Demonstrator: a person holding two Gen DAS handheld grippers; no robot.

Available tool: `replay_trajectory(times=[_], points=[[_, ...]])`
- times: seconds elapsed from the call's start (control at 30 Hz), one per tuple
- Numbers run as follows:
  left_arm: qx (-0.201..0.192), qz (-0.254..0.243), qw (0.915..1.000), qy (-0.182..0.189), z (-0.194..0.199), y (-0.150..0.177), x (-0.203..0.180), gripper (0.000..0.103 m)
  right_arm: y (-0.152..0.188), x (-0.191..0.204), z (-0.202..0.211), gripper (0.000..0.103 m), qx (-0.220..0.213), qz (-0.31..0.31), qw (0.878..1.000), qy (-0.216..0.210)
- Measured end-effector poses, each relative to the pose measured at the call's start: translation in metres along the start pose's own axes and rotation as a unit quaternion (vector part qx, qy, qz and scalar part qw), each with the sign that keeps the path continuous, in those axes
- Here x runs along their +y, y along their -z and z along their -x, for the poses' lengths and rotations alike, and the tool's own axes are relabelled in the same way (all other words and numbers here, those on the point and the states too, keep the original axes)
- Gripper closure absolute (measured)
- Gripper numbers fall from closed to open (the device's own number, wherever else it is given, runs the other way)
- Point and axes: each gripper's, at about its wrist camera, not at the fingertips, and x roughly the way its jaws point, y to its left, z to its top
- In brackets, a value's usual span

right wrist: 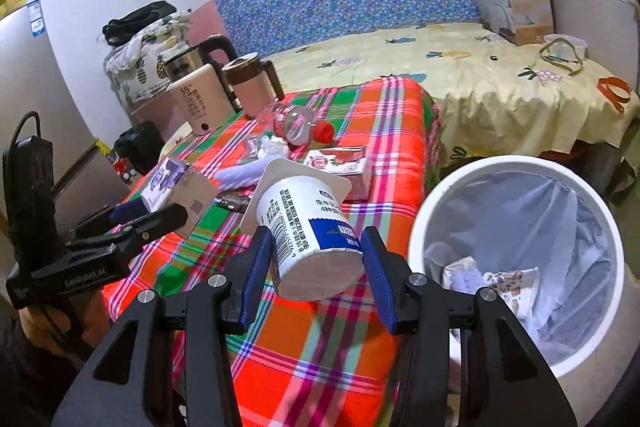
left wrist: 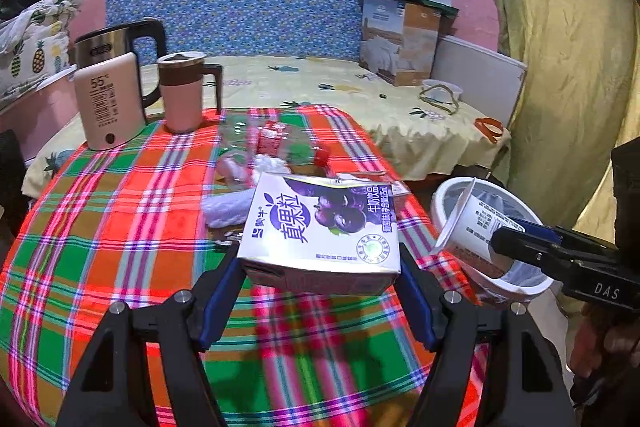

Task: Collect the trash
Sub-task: 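Carry juice carton and white tub toward the white bin, then open both tools over the bin to drop carton and tub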

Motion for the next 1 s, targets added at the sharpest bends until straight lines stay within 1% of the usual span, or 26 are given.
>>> replay_trajectory(times=[0.2, 0.43, 0.77, 1.0], points=[[0.005, -0.012, 0.9995, 0.028, -0.008, -0.001, -0.022, 0.029, 0.005, -0.018, 0.013, 0.055, -0.01, -0.018, 1.0, 0.02], [0.019, -0.038, 0.9969, 0.066, -0.025, -0.004, -0.062, 0.029, 0.012, -0.046, 0.031, 0.055, -0.02, -0.044, 0.997, 0.055], [0.047, -0.086, 0.9876, 0.122, -0.055, -0.005, -0.125, 0.029, 0.027, -0.089, 0.047, 0.055, -0.014, -0.092, 0.99, 0.106], [0.07, -0.106, 0.9809, 0.147, -0.076, -0.005, -0.152, 0.029, 0.032, -0.106, 0.047, 0.055, -0.007, -0.111, 0.986, 0.126]])
